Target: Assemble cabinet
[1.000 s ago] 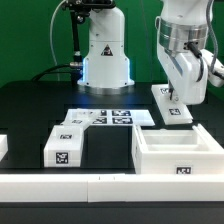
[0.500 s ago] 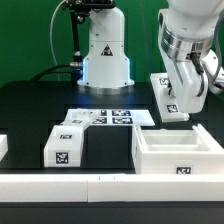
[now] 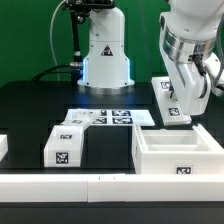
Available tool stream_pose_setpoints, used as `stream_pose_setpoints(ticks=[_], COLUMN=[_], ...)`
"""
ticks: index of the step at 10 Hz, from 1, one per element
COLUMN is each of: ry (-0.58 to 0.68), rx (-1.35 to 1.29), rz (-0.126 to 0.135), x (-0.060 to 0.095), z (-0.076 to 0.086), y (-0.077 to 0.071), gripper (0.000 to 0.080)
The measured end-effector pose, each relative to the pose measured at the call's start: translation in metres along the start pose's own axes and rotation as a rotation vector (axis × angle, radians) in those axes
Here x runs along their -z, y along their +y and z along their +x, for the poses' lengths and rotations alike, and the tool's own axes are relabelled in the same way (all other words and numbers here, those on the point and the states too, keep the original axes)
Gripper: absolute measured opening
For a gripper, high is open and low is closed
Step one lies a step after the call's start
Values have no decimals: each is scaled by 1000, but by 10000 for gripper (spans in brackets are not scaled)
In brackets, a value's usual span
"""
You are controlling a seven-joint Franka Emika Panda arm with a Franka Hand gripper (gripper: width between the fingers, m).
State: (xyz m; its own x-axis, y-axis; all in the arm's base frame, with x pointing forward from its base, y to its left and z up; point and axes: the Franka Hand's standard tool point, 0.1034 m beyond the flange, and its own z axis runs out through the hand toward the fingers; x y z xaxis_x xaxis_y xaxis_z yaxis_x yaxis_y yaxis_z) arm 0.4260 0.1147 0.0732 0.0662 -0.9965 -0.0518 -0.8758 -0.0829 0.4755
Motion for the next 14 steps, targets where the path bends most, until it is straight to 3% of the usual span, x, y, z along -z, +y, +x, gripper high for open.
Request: stream_pose_setpoints(ticks=[1, 2, 4, 5, 6, 7, 8, 9, 10, 11, 12, 13, 14], ry=[-4, -12, -7, -6, -8, -5, -6, -9, -23, -28, -22, -13, -16], rx=[-37, -41, -35, -30, -27, -25, -26, -22, -51, -79, -83, -91, -85], rz=[100, 113, 161, 246, 311, 348, 435, 450, 425, 423, 395, 442, 432], x=[5, 5, 7, 9, 7, 6, 8, 4, 7, 10, 8, 8, 6], z=[4, 8, 11, 9, 8, 8, 8, 12, 24, 33, 37, 41, 38], y=[-2, 14, 17, 12, 13, 12, 6, 9, 5, -1, -5, -12, -9], gripper=[64, 64, 64, 64, 64, 64, 64, 64, 64, 64, 64, 64, 64])
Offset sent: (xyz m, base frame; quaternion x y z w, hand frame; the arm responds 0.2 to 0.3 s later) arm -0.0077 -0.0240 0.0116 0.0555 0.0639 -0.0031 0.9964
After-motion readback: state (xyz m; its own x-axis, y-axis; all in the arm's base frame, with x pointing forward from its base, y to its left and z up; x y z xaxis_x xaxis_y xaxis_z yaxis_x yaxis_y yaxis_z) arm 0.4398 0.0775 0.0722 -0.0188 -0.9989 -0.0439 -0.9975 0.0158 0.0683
